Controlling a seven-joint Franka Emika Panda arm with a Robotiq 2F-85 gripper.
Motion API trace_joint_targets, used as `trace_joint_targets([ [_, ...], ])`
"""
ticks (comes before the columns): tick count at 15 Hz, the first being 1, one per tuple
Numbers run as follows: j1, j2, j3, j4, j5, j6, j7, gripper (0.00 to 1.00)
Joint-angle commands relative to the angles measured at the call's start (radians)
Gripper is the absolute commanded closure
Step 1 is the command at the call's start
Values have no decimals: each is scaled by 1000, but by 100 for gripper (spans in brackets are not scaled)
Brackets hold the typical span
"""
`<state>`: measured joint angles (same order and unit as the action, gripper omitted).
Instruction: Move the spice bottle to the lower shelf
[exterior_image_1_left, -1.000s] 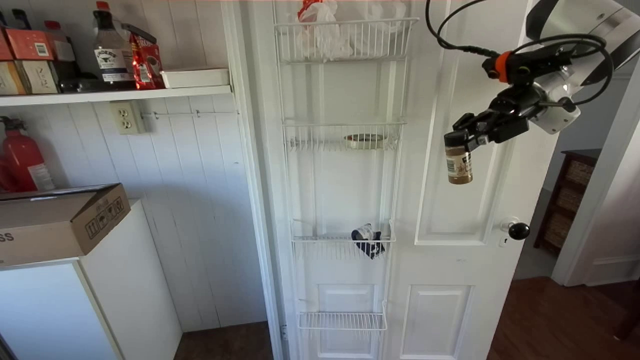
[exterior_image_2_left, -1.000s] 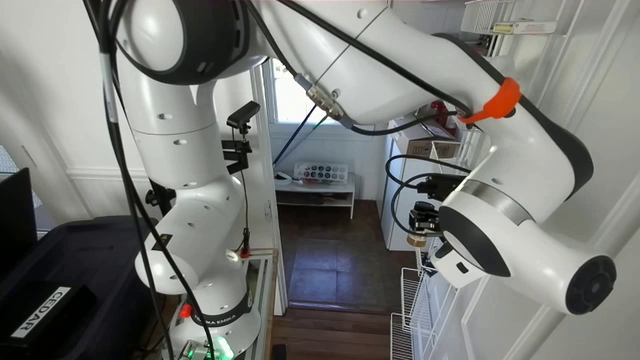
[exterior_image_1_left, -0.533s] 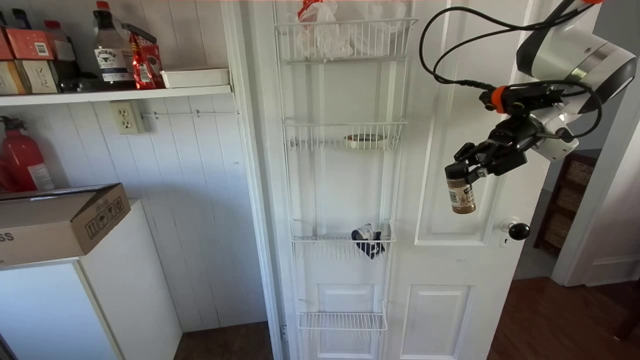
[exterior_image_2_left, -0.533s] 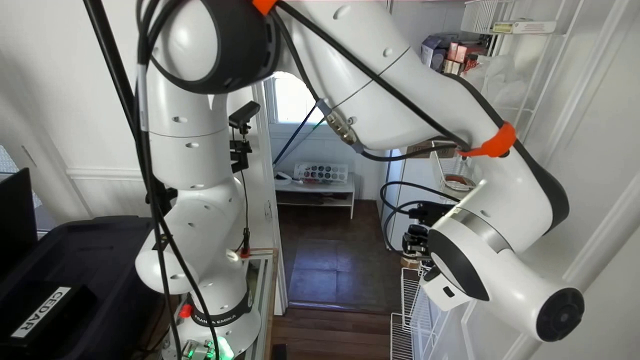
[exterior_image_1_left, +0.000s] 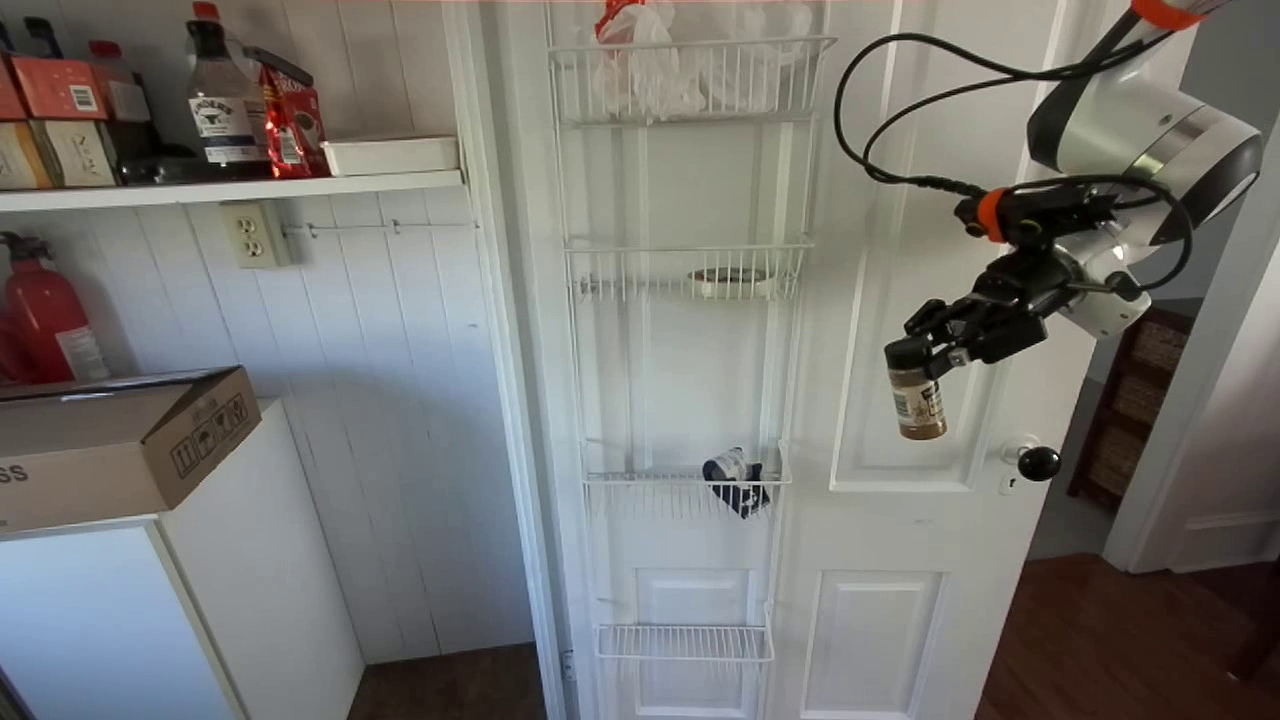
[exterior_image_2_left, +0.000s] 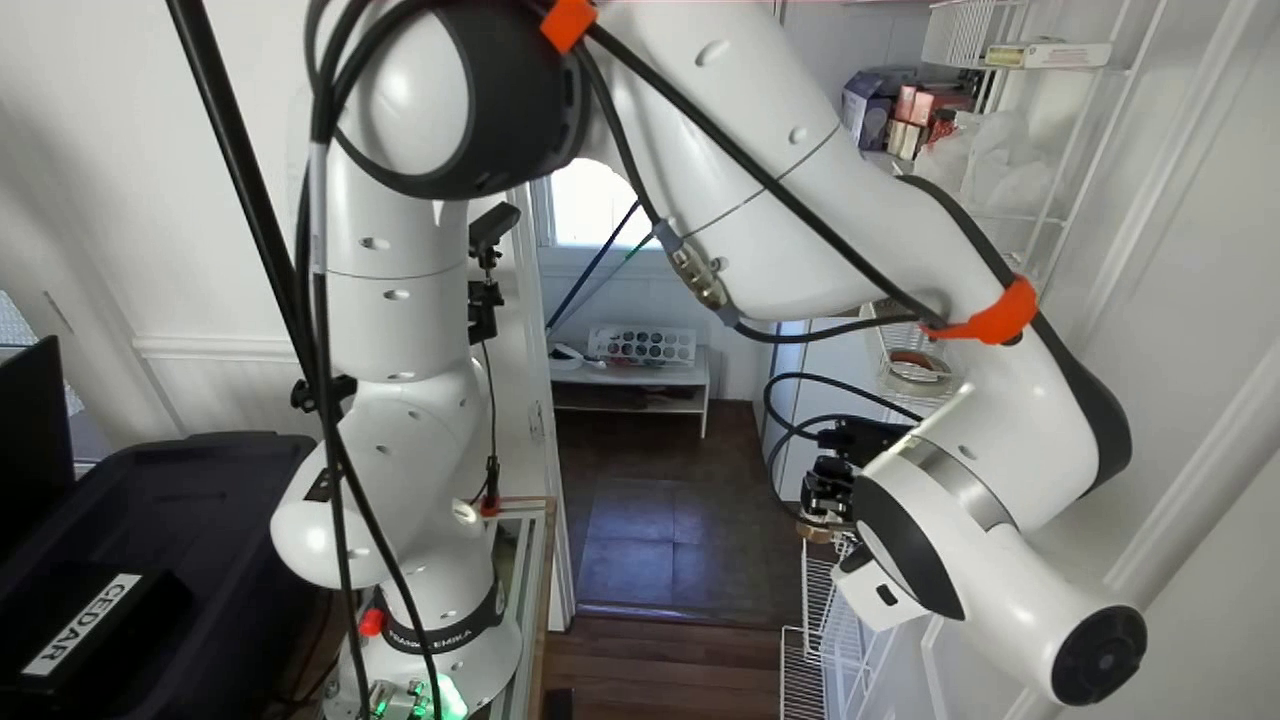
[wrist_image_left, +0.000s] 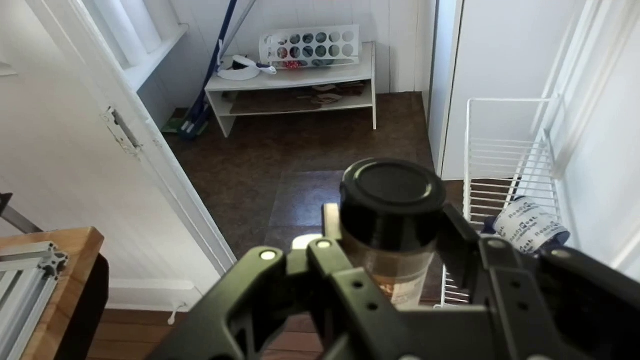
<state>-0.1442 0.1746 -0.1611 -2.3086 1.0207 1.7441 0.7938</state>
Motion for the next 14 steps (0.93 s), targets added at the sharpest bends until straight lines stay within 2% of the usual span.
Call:
trace_joint_targets([
  [1, -5, 68, -3, 4, 73, -29, -16, 75],
  [6, -4, 152, 1, -1, 190, -49, -34, 75],
  [14, 14, 256, 23, -15, 518, -10, -105, 75],
])
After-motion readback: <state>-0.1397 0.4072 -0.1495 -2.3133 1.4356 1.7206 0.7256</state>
